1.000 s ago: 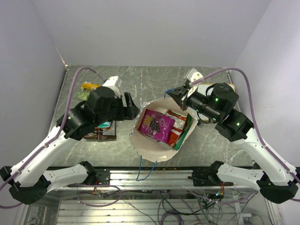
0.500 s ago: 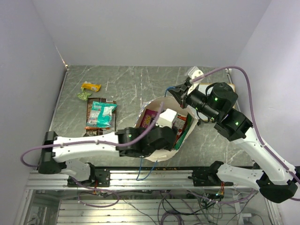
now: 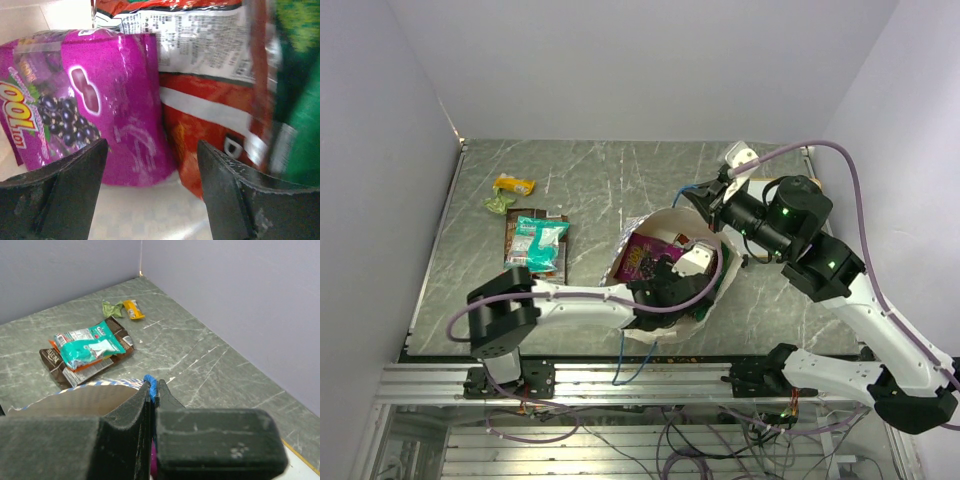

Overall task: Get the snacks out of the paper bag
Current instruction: Take out the snack from the paper bag.

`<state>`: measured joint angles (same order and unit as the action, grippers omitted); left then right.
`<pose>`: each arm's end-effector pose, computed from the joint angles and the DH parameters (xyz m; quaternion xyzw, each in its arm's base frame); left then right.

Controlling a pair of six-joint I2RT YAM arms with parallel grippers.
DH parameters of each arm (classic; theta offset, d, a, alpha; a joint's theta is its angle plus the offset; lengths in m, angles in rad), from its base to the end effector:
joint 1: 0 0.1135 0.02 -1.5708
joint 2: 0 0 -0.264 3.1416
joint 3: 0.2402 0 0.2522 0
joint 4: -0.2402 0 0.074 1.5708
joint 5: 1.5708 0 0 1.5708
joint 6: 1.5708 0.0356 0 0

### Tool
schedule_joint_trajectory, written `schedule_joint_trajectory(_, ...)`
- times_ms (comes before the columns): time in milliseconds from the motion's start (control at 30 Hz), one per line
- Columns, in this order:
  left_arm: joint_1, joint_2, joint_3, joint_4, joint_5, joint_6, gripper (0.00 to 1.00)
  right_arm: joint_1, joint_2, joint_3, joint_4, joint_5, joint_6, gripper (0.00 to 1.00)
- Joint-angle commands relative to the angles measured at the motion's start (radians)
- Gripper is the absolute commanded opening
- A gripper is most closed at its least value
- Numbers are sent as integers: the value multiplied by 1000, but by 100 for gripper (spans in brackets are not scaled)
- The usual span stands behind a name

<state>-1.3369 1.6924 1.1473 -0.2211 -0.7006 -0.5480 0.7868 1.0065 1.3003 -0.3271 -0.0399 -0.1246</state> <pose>0.1070 -0.3503 0.2297 0.2081 0.8495 -0.1119 0.4716 0.1440 0.1464 0.4613 -0.3287 0.6392 0.2395 0.6527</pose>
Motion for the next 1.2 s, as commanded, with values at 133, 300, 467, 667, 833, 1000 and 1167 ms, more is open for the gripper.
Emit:
schedule_joint_trajectory(133,69,204,122,46,-70,30,92,5,11,103,-26,-15,-22,0)
schedule_joint_trajectory(300,102,264,150,-1,-93,25,86,5,23,102,-13,-36,-13,0)
schedule_joint_trajectory(467,116,238,171,-49,-90,63,47,5,23,94,0,-43,3,0)
schedule_joint_trajectory(667,116,148,190,-119,-105,73,17,6,7,64,25,-40,2,0)
schedule_joint_trajectory(833,105,29,225,-130,-26,125,7,6,2,60,33,-36,-2,0)
schedule_joint_trajectory(1000,91,-72,229,-100,94,160,7,5,-7,41,44,-44,-9,0)
schedule_joint_trajectory(1167,58,-152,245,-148,177,133,7,5,-12,36,50,-25,-14,0)
